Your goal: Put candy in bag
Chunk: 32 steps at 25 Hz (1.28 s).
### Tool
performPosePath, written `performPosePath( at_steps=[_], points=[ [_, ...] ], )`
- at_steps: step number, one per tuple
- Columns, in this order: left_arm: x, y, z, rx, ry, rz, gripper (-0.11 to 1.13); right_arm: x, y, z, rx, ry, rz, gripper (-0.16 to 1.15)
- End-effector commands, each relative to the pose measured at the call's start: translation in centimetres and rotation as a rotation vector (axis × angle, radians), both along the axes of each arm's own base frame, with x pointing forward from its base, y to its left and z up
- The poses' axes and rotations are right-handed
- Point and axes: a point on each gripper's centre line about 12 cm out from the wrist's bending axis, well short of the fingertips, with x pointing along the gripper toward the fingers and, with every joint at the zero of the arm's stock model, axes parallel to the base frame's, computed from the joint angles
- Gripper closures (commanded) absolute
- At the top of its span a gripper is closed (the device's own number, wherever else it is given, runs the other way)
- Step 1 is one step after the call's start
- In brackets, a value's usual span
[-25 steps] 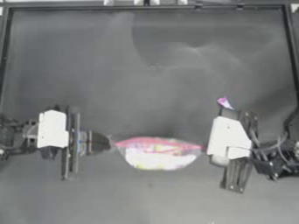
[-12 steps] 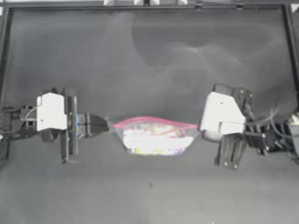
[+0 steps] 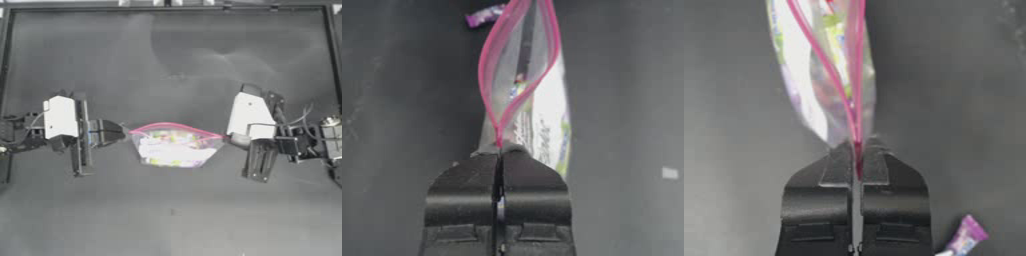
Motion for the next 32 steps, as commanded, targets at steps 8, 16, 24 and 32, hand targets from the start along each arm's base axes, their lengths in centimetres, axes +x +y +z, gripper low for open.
performPosePath(
  at_steps=[8, 16, 24, 32],
  points=[
    [1.0, 0.0, -0.1, 0.004, 0.003, -0.001, 0.91, 0.8, 0.2, 0.1, 0.009, -0.045, 0.023, 0.93],
    [1.2, -0.2, -1.0, 0.012, 0.026, -0.009, 0.91, 1.8, 0.2, -1.6, 0.014, -0.025, 0.037, 0.93],
    [1.8, -0.4, -2.5, 0.019, 0.053, -0.009, 0.91, 1.8, -0.1, -2.8, 0.017, 0.002, 0.031, 0.93],
    [2.3, -0.5, -3.5, 0.034, 0.058, -0.005, 0.91, 2.0, -0.6, -3.8, 0.026, -0.001, 0.030, 0.93]
  ],
)
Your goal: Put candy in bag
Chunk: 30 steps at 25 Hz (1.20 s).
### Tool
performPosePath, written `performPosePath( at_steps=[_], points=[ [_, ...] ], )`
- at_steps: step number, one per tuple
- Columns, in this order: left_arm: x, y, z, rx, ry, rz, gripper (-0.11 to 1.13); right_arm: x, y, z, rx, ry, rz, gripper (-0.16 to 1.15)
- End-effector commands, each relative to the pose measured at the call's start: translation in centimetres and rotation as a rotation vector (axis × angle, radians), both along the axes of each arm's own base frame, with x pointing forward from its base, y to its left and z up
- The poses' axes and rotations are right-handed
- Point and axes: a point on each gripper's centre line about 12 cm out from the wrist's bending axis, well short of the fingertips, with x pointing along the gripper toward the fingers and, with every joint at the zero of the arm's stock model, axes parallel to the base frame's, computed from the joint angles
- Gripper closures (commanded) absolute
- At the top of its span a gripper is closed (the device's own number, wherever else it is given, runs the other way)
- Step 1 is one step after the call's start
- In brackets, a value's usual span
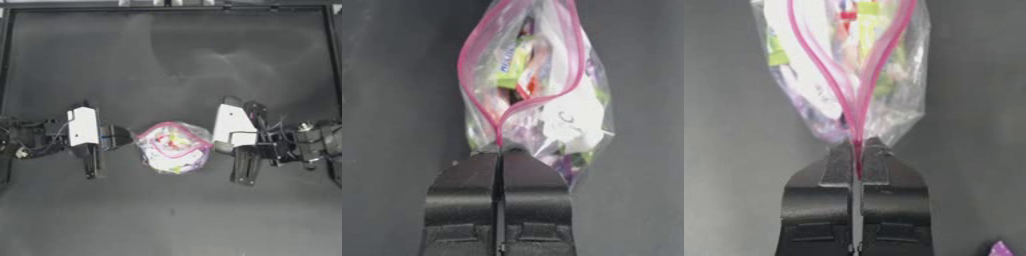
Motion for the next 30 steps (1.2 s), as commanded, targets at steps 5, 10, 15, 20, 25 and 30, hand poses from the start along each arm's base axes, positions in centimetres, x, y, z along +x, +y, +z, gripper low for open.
performPosePath(
  at_steps=[5, 10, 15, 20, 25, 30],
  points=[
    [1.3, -0.1, 0.1, 0.020, -0.034, 0.000, 0.91, 0.8, -0.3, -0.4, 0.006, -0.018, 0.005, 0.93],
    [1.8, -0.3, -0.4, 0.027, -0.028, -0.004, 0.91, 1.1, -0.4, -0.9, 0.010, -0.021, 0.008, 0.93],
    [2.2, -0.5, -0.9, 0.030, -0.017, -0.012, 0.91, 1.2, -0.6, -1.7, 0.014, -0.007, 0.008, 0.93],
    [2.4, -0.6, -1.4, 0.035, -0.014, -0.014, 0.91, 1.2, -0.6, -2.5, 0.025, 0.000, 0.006, 0.93],
    [2.5, -0.7, -2.2, 0.041, -0.002, -0.014, 0.91, 1.1, -0.7, -2.7, 0.032, -0.006, 0.002, 0.93],
    [2.6, -0.7, -2.5, 0.050, -0.005, -0.011, 0.91, 1.1, -1.1, -2.7, 0.026, -0.007, -0.004, 0.93]
  ],
)
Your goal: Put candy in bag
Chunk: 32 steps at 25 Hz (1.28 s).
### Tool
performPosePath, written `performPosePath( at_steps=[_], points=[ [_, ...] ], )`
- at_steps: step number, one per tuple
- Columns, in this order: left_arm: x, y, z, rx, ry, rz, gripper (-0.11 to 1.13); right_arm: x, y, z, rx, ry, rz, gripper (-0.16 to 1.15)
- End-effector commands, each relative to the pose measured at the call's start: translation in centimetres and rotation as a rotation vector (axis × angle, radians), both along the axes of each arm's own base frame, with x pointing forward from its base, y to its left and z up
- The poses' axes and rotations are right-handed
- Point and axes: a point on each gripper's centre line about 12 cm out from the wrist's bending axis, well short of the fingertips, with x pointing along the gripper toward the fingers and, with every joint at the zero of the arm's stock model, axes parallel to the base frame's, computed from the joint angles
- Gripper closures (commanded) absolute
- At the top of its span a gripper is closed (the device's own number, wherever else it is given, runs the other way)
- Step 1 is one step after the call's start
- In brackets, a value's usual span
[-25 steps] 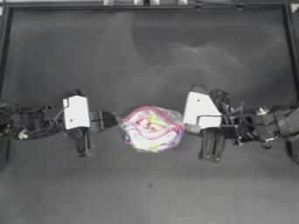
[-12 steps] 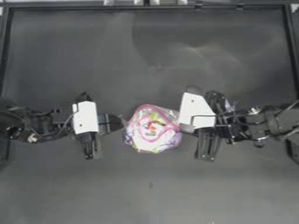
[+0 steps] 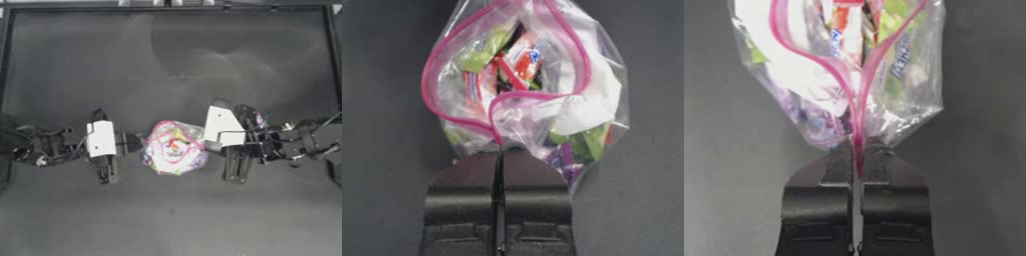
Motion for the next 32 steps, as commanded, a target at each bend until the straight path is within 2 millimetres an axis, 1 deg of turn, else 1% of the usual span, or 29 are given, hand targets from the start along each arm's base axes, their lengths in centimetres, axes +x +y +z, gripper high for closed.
performPosePath(
  at_steps=[1, 9, 18, 20, 22, 23, 26, 29, 30, 32],
  points=[
    [0.6, 0.0, 0.9, 0.008, -0.041, -0.001, 0.91, 0.3, -0.4, 0.9, -0.002, -0.033, -0.007, 0.93],
    [0.6, 0.0, 1.0, 0.017, -0.056, 0.003, 0.91, 0.6, -0.8, 1.3, -0.010, -0.044, -0.012, 0.93],
    [0.9, -0.2, 1.2, 0.016, -0.059, -0.004, 0.91, 0.6, -0.7, 1.5, 0.001, -0.055, -0.015, 0.93],
    [0.9, -0.2, 1.1, 0.015, -0.057, -0.006, 0.91, 0.7, -0.6, 1.6, 0.007, -0.071, -0.010, 0.91],
    [0.8, -0.2, 1.1, 0.015, -0.055, -0.006, 0.91, 0.8, -0.5, 1.9, 0.012, -0.096, -0.002, 0.83],
    [0.8, -0.2, 1.0, 0.015, -0.054, -0.006, 0.91, 0.9, -0.5, 2.0, 0.015, -0.108, 0.002, 0.75],
    [0.8, -0.2, 1.0, 0.015, -0.054, -0.006, 0.91, 1.0, -0.4, 2.3, 0.022, -0.124, 0.003, 0.41],
    [0.7, -0.2, 1.0, 0.015, -0.052, -0.006, 0.91, 0.9, -0.3, 2.2, 0.035, -0.121, -0.008, 0.14],
    [0.7, -0.2, 1.0, 0.015, -0.051, -0.006, 0.91, 0.9, -0.3, 2.3, 0.039, -0.123, -0.011, 0.09],
    [0.7, -0.2, 1.0, 0.016, -0.052, -0.007, 0.91, 0.8, -0.3, 2.5, 0.039, -0.128, -0.012, 0.07]
  ],
)
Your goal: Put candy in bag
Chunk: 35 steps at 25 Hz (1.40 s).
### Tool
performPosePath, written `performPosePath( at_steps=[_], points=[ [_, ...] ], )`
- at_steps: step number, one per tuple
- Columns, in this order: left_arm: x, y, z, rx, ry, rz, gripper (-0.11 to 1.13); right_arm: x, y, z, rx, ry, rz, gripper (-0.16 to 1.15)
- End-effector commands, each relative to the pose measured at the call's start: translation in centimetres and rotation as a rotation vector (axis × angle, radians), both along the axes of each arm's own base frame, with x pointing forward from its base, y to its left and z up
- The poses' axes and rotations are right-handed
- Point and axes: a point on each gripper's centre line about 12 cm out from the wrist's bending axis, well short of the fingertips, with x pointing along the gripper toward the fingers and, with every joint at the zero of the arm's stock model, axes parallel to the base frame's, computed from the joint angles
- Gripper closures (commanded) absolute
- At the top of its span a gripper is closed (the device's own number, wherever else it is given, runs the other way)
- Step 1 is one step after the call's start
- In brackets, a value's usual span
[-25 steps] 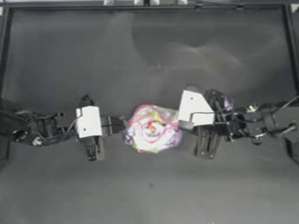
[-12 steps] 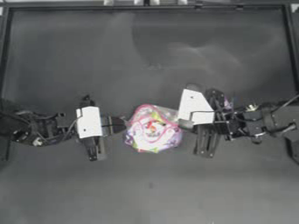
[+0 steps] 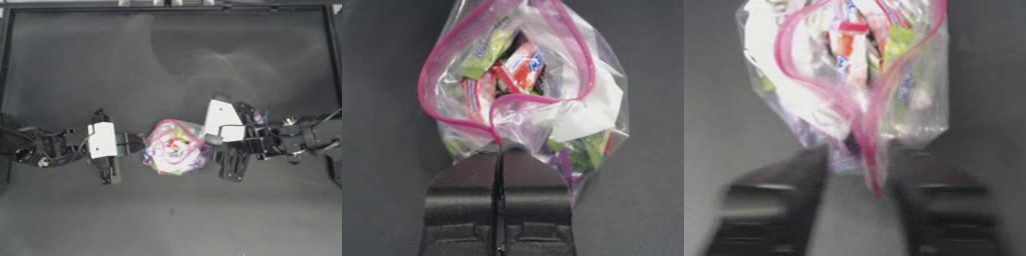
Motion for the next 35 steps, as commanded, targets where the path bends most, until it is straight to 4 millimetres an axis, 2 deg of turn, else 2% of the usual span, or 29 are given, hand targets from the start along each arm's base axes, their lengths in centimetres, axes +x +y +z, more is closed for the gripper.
performPosePath(
  at_steps=[1, 11, 17, 22, 26, 35],
  points=[
    [0.3, -0.1, 0.9, 0.002, -0.030, -0.003, 0.91, 0.2, 0.0, 2.1, 0.002, -0.061, -0.004, 0.07],
    [0.3, -0.1, 0.9, 0.001, -0.029, -0.004, 0.91, -2.1, -1.4, 4.6, -0.027, -0.021, -0.096, 0.07],
    [0.3, -0.2, 0.8, 0.002, -0.027, -0.006, 0.91, -4.6, -3.2, 5.4, 0.014, 0.011, -0.217, 0.07],
    [0.4, -0.2, 0.7, 0.002, -0.024, -0.006, 0.91, -6.6, -4.4, 4.7, 0.025, 0.047, -0.284, 0.07],
    [0.6, -0.2, 0.5, 0.006, -0.024, -0.008, 0.91, -8.4, -5.1, 2.9, 0.080, 0.085, -0.363, 0.07],
    [1.2, -0.3, 0.2, 0.024, -0.021, -0.032, 0.91, -10.6, -5.7, -0.1, 0.166, 0.108, -0.486, 0.07]
  ],
)
